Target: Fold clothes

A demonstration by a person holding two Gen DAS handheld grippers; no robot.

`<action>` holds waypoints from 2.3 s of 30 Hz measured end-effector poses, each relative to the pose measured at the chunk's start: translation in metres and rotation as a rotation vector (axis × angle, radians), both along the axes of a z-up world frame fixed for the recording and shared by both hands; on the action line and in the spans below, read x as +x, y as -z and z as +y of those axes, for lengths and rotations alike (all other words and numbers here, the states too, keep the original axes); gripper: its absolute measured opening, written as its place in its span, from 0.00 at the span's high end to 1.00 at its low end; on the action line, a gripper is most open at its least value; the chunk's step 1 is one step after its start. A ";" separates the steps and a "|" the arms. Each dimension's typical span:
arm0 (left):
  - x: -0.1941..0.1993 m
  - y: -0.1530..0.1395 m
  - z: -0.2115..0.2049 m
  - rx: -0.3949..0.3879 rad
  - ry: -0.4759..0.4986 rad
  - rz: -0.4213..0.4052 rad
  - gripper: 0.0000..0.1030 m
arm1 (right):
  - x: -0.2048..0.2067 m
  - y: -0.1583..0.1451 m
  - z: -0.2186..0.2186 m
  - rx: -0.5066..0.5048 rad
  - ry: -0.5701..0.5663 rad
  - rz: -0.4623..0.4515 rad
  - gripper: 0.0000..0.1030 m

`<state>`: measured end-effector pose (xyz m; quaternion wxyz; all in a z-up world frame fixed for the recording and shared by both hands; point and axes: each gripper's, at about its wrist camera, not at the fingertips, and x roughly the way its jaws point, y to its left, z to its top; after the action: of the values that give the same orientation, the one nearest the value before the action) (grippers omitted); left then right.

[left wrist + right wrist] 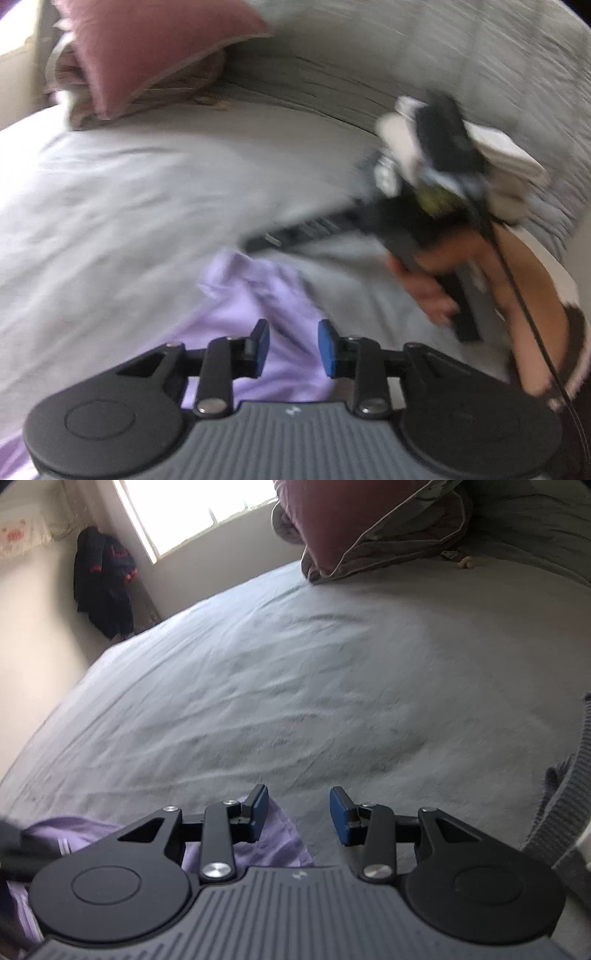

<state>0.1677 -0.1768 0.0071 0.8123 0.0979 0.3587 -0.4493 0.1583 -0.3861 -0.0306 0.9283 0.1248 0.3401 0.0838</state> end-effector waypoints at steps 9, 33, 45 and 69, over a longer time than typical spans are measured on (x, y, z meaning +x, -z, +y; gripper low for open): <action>0.082 0.018 -0.024 -0.020 -0.131 0.128 0.66 | -0.014 -0.002 0.017 -0.192 -0.123 0.022 0.47; 0.086 -0.016 -0.098 -0.144 -0.120 -0.115 0.99 | -0.019 -0.023 0.009 -0.338 0.083 -0.034 0.97; 0.107 0.011 -0.112 -0.113 -0.190 -0.075 0.99 | -0.002 -0.007 -0.008 -0.214 0.125 0.008 0.79; 0.156 0.029 -0.098 0.078 -0.208 -0.146 0.98 | 0.008 -0.002 -0.012 -0.104 0.197 -0.041 0.35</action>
<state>0.3241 -0.2746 -0.0215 0.8740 0.1243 0.3243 -0.3399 0.1660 -0.3984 -0.0286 0.9441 0.1073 0.3109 -0.0231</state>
